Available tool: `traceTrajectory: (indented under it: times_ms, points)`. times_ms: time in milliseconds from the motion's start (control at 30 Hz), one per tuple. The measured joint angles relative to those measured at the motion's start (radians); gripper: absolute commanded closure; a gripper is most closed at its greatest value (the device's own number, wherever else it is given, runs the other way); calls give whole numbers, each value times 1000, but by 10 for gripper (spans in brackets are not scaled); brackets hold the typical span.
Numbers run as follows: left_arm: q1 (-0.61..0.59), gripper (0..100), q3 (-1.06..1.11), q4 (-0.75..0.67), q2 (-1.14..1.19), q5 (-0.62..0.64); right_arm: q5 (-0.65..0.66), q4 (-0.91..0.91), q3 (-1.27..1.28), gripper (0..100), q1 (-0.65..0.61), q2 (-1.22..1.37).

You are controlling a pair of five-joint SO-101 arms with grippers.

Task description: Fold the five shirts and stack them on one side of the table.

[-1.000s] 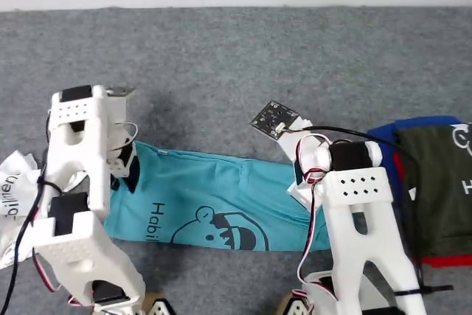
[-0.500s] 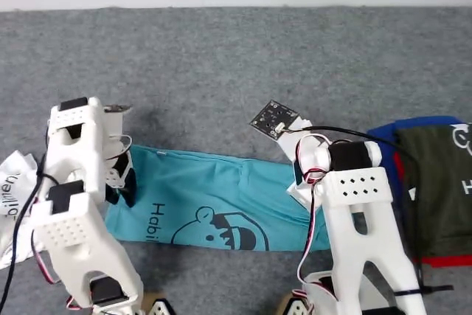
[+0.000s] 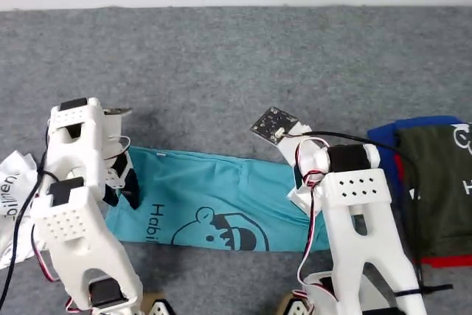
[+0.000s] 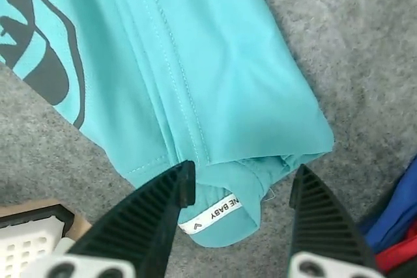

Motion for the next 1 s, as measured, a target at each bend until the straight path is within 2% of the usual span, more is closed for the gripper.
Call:
traceTrajectory:
  times_ms: [100,300,433,700,1000]
  points:
    - [0,811,-49,37,26,0,0,0,0,753,0,0]
    - [0,891,-84,48,43,0,-35,0,0,753,0,0]
    - [2,927,-89,58,43,58,-38,0,0,753,0,0]
    - [5,924,-91,58,43,77,-38,0,0,753,0,0]
    - [2,907,-91,58,43,-11,-38,0,0,753,0,0]
